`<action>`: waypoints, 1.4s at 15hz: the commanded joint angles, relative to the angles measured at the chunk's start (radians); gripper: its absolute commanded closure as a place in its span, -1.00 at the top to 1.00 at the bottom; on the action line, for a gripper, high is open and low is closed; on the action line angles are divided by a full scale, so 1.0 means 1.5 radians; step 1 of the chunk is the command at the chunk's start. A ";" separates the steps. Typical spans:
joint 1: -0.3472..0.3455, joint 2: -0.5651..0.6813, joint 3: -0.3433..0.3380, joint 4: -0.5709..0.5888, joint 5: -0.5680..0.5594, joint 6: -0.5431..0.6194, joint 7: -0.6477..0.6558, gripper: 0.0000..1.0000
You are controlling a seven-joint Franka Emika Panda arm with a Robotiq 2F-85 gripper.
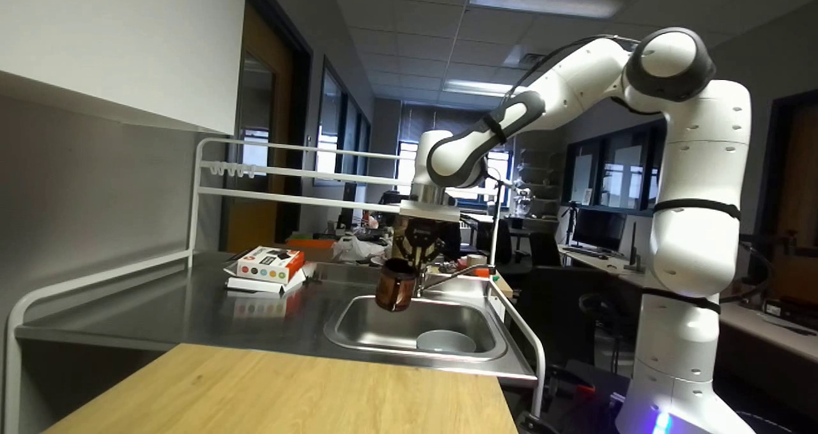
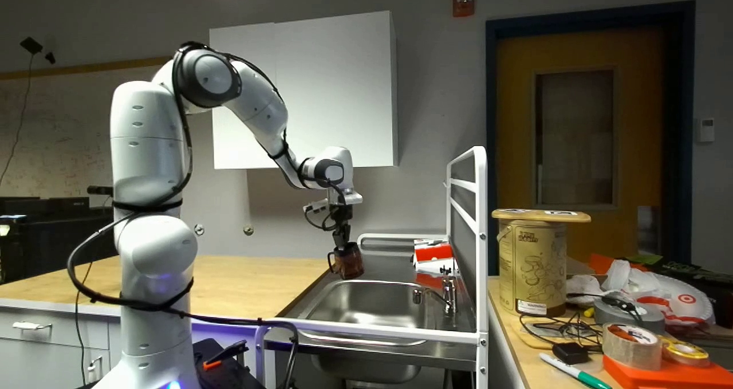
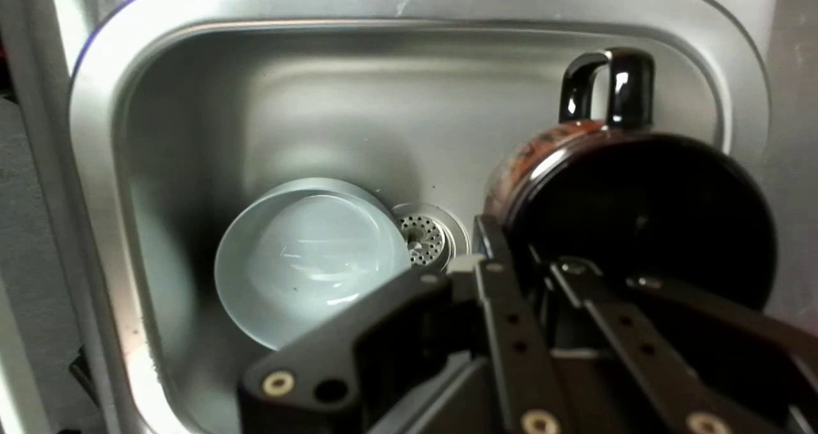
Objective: Put the mug in the sink
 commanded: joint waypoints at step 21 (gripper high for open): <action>0.029 0.661 -0.083 0.782 0.093 -0.316 -0.164 0.71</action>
